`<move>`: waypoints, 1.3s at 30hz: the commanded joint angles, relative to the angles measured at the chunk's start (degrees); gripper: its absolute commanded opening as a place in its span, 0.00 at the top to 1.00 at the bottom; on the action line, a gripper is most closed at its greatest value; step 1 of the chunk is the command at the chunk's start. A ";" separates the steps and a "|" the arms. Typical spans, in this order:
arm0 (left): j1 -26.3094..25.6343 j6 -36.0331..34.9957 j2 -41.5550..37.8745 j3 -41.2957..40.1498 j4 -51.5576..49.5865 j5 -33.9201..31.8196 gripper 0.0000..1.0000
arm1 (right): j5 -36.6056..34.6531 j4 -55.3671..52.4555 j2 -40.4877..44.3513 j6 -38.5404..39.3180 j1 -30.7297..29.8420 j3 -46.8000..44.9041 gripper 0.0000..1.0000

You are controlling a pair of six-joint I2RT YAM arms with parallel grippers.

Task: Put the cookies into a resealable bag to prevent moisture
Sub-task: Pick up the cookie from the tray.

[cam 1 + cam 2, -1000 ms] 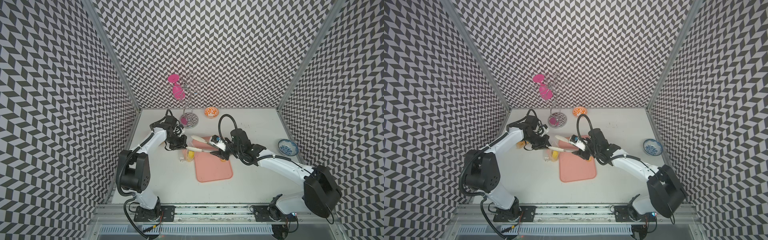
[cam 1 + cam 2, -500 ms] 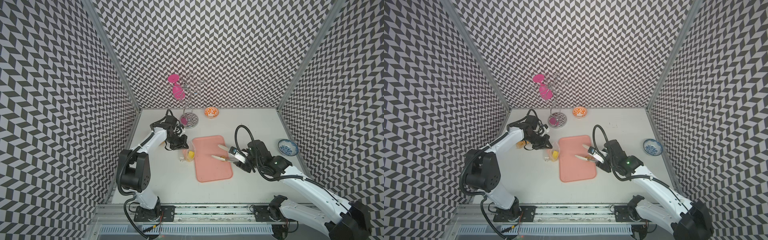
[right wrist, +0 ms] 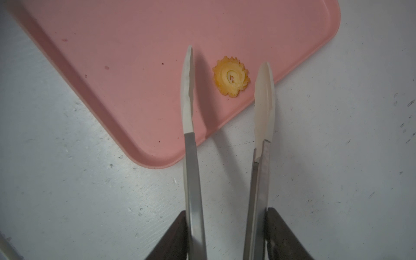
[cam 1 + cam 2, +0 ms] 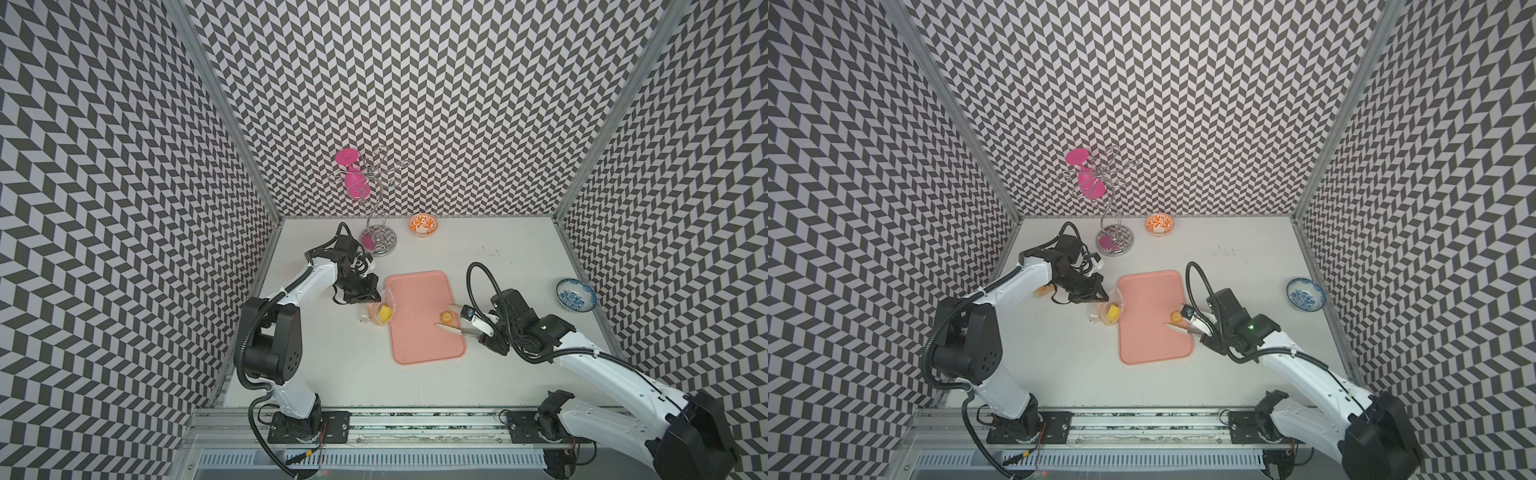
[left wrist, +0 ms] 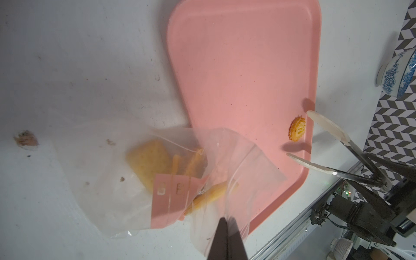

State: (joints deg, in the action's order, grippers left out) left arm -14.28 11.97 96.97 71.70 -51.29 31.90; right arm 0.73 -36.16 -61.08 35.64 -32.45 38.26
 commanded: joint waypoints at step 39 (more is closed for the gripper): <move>-0.89 -0.39 0.48 0.05 1.37 0.93 1.00 | 12.61 9.86 -3.79 -6.40 0.18 9.42 0.63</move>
State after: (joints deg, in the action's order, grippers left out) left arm -14.98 11.99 96.97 70.96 -50.19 32.49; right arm 9.21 -33.80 -64.88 30.96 -32.45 44.86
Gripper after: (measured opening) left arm 0.047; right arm 0.370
